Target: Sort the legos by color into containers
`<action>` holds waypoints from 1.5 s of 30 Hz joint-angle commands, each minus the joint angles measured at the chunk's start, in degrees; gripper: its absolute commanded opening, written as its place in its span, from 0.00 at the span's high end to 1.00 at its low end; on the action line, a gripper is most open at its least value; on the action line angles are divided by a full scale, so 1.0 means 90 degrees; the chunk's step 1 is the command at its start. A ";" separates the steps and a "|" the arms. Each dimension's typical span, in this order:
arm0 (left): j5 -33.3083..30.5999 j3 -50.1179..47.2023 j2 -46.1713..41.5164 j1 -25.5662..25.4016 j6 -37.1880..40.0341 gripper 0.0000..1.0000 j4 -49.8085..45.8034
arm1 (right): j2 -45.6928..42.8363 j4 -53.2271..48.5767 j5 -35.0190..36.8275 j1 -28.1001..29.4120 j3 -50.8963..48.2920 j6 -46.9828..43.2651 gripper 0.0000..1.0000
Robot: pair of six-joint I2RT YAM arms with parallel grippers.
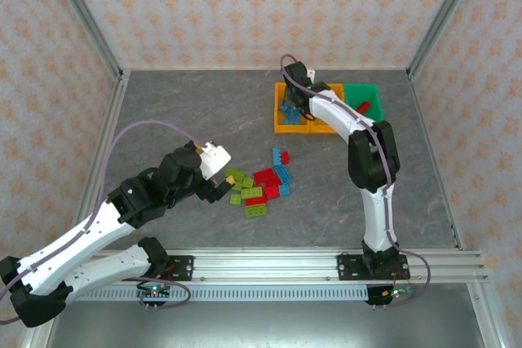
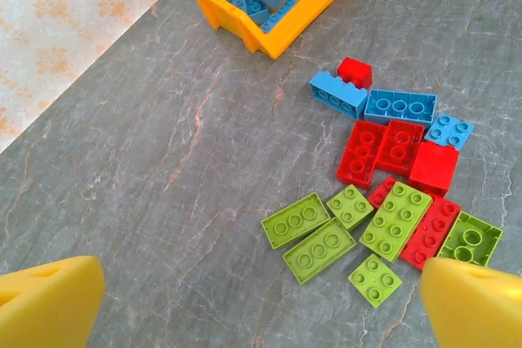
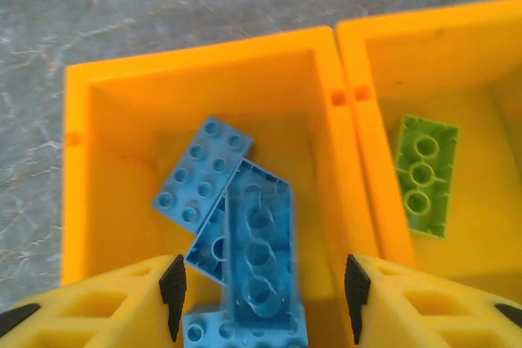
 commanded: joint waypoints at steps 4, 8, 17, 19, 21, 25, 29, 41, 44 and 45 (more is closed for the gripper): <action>-0.0145 -0.0063 -0.0030 0.0039 0.0064 0.00 0.0140 | -0.1341 -0.0430 -0.0752 0.0062 -0.0676 0.0204 0.42; -0.0085 -0.0033 -0.0049 0.0048 0.0061 0.00 0.0115 | -0.2714 0.0140 -0.1390 0.0236 -0.2325 0.0393 0.42; 0.0080 -0.0019 0.0038 0.0055 0.0072 0.00 0.0118 | -0.3952 0.1520 -0.2604 0.0498 -0.5106 0.0973 0.42; 0.0093 -0.0022 0.0058 0.0063 0.0067 0.00 0.0110 | -0.3769 0.1820 -0.2904 0.0478 -0.5284 0.1068 0.43; 0.0076 -0.0021 0.0068 0.0055 0.0062 0.00 0.0100 | -0.3518 0.2175 -0.3224 0.0440 -0.5367 0.1165 0.43; -0.0017 -0.0031 0.0061 0.0055 0.0059 0.00 0.0108 | -0.2926 0.2523 -0.3490 0.0403 -0.5268 0.1269 0.43; -0.0055 -0.0037 0.0087 0.0056 0.0060 0.00 0.0106 | -0.2405 0.2443 -0.3189 0.0366 -0.5060 0.1283 0.46; -0.0238 0.0012 0.0206 0.0055 0.0049 0.00 0.0044 | -0.1836 0.2459 -0.3012 0.0357 -0.5231 0.1500 0.58; -0.0241 0.0012 0.0205 0.0056 0.0040 0.00 0.0041 | -0.1960 0.2211 -0.2705 0.0356 -0.5166 0.1432 0.59; -0.0244 0.0015 0.0205 0.0055 0.0044 0.00 0.0037 | -0.2019 0.2136 -0.2581 0.0358 -0.5132 0.1415 0.56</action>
